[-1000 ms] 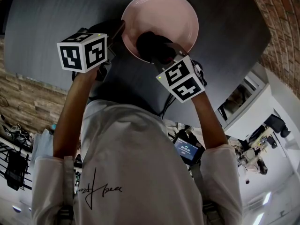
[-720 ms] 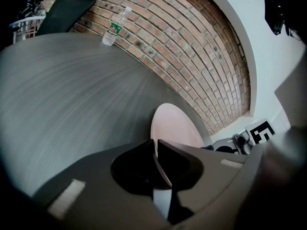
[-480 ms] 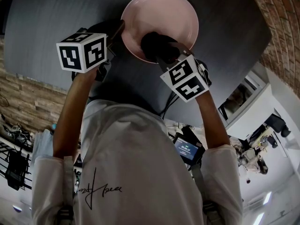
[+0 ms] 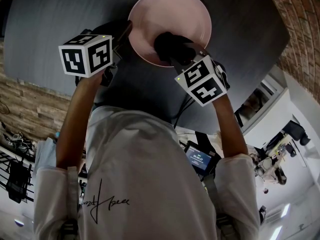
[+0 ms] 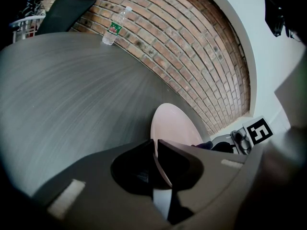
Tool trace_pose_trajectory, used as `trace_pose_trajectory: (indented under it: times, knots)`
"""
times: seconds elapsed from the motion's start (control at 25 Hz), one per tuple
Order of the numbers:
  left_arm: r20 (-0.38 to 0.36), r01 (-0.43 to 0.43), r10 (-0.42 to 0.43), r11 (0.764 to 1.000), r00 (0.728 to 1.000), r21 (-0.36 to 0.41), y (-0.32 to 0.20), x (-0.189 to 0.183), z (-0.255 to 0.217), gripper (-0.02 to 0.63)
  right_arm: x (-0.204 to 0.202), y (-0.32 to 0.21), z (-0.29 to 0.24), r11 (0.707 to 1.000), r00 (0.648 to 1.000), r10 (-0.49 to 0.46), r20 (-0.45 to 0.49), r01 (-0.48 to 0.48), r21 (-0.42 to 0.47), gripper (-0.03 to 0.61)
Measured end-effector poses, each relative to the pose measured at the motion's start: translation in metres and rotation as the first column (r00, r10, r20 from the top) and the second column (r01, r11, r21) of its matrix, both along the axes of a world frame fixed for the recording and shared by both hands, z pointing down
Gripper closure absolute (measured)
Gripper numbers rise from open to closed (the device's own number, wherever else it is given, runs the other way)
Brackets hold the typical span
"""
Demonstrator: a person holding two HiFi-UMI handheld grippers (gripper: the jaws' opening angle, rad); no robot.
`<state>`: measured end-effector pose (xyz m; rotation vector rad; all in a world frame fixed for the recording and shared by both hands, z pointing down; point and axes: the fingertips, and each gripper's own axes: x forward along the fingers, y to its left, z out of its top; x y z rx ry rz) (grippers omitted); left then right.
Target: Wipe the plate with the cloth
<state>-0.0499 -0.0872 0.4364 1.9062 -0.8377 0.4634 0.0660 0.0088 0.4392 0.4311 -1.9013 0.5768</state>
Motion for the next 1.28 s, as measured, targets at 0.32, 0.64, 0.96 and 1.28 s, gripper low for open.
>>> trace_pose_trajectory:
  times: [0.32, 0.64, 0.96, 1.28]
  knots:
    - [-0.001, 0.002, -0.002, 1.0, 1.0, 0.01, -0.002, 0.0, -0.002, 0.569, 0.008, -0.006, 0.0, 1.0, 1.0, 0.007, -0.014, -0.007, 0.008, 0.508]
    - [-0.004, 0.001, -0.001, 1.0, 1.0, -0.001, 0.0, 0.0, 0.0, 0.569, 0.018, -0.015, 0.0, 1.0, 0.999, 0.02, -0.038, -0.019, 0.022, 0.508]
    - [0.003, 0.005, -0.005, 1.0, 1.0, 0.011, -0.002, -0.001, 0.0, 0.569, 0.029, -0.027, 0.001, 0.999, 0.997, 0.026, -0.07, -0.023, 0.047, 0.508]
    - [-0.003, -0.001, 0.001, 1.0, 1.0, -0.009, 0.002, 0.001, 0.002, 0.569, 0.037, -0.036, 0.002, 0.997, 0.995, 0.03, -0.099, -0.023, 0.07, 0.508]
